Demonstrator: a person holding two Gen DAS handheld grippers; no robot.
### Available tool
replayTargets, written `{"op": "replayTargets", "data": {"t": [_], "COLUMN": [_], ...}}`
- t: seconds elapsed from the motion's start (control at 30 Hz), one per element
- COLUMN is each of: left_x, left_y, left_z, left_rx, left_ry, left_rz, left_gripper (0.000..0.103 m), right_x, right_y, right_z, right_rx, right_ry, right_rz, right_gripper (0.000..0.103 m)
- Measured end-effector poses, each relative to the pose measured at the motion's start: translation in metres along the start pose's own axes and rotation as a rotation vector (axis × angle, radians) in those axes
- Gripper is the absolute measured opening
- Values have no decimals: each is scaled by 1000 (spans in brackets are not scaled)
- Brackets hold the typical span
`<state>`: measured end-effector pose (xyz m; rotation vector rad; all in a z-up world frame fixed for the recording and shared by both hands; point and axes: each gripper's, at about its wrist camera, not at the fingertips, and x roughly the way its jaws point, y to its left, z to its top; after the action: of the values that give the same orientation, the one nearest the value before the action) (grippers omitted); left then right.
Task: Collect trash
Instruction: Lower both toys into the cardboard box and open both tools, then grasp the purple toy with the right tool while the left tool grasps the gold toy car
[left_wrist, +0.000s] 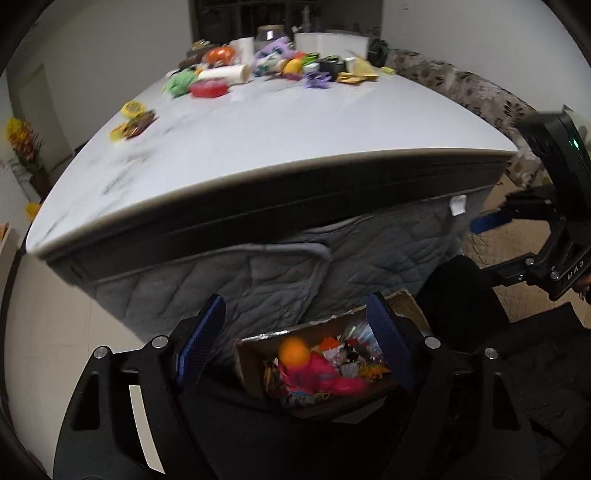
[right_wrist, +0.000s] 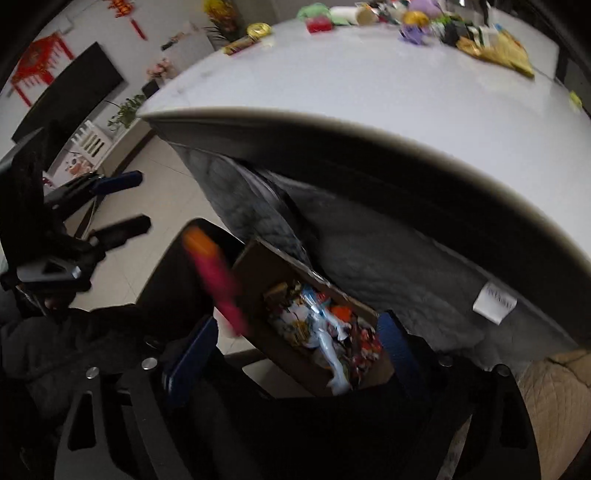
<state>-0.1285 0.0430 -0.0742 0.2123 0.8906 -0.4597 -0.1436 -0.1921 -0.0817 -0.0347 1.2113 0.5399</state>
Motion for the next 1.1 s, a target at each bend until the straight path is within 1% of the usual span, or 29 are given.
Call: {"op": "replayTargets", "data": {"t": [0.07,0.1,0.13,0.23,0.3,0.4,0.47,0.5,0.53,0.6,0.63,0.7,0.73,0.77,0.8,0.83,0.9,1.0,1.1], "left_x": [-10,-18,-24,-36,-35,-23,-11,-7,-3,4,6,12,15,17,23,27,35,48,62], "left_y": [7,13,16,30,41,57,68,72,76,87,92,103,109,113,121,126,139,155,168], "left_z": [5,13,19,45,66,92,107,111,115,122,124,130,134,135,139,141,149,164,177], "left_rx": [-20,-34,-45,-77,-100,-158,-183,-190,-199,-227,-238,-258,-262,-267,-278,-285,-305,-312,-308], "left_ry": [-30,-67,-96,-187,-230,-256,-259,-261,-258,-247,-242,-231,-226,-220,-209,-199,-184,-155,-119], "left_rz": [9,24,34,67,103,122,157,163,171,184,183,196,201,207,214,216,221,235,249], "left_gripper": [79,81,85,86,86,86,86,86,86,86,86,86,86,86,86,87,87,87,87], "right_x": [-15,-27,-38,-68,-80,-76,-62,-56,-41,-22,-14,2,11,14,15,15,14,9,4], "right_y": [-5,-6,-10,-20,-34,-50,-59,-63,-70,-79,-83,-88,-94,-94,-92,-91,-88,-80,-77], "right_z": [3,10,18,47,80,136,173,184,206,231,240,253,260,262,265,265,265,249,233], "right_rx": [17,16,15,30,43,34,44,51,69,87,96,113,138,145,133,127,137,122,124], "right_ry": [-40,-75,-115,-232,-322,-403,-414,-414,-401,-364,-346,-310,-273,-277,-280,-274,-262,-275,-276], "right_rz": [23,27,20,-7,-60,-141,-166,-168,-172,-199,-210,-238,-269,-308,-338,-315,-316,-291,-241], "right_gripper": [86,86,86,87,88,88,87,83,78,74,69,67,61,54,39,28,28,28,28]}}
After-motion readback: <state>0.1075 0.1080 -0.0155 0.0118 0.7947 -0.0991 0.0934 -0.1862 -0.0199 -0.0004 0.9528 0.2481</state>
